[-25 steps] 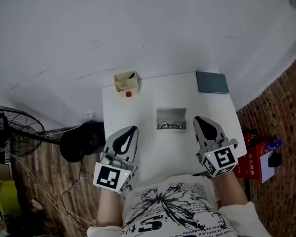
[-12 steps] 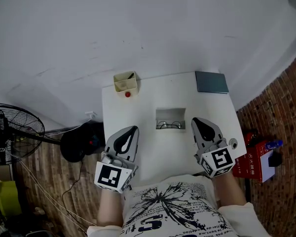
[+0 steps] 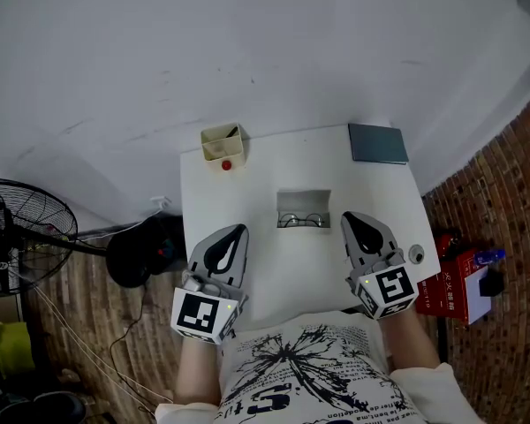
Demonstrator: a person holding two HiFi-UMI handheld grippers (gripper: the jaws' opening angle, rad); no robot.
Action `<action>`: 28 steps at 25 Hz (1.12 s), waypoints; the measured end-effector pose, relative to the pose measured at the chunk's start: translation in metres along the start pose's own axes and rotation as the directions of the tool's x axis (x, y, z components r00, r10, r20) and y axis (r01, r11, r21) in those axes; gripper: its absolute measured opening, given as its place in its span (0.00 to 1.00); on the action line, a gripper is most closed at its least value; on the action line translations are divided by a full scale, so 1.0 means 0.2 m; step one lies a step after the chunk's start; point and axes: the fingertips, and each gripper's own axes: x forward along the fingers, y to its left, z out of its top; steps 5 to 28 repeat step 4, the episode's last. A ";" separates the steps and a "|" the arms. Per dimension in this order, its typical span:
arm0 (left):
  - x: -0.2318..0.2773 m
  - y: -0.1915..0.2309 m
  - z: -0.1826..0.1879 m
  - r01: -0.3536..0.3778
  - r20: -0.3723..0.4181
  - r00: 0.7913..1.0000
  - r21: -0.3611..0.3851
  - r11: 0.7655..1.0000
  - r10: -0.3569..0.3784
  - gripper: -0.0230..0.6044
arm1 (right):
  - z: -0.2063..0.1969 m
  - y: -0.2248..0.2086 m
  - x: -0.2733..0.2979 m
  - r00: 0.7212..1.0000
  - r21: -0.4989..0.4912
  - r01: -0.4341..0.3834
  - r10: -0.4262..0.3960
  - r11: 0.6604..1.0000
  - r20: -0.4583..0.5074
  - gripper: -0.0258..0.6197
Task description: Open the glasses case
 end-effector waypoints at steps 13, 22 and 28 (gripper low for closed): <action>0.00 0.00 -0.01 -0.006 0.001 1.000 -0.009 1.000 0.006 0.06 | 0.00 0.02 -0.01 1.000 0.026 -0.008 0.008 1.000 0.008 0.06; 0.00 0.00 -0.01 -0.006 0.001 1.000 -0.009 1.000 0.006 0.06 | 0.00 0.02 -0.01 1.000 0.026 -0.008 0.008 1.000 0.008 0.06; 0.00 0.00 -0.01 -0.006 0.001 1.000 -0.009 1.000 0.006 0.06 | 0.00 0.02 -0.01 1.000 0.026 -0.008 0.008 1.000 0.008 0.06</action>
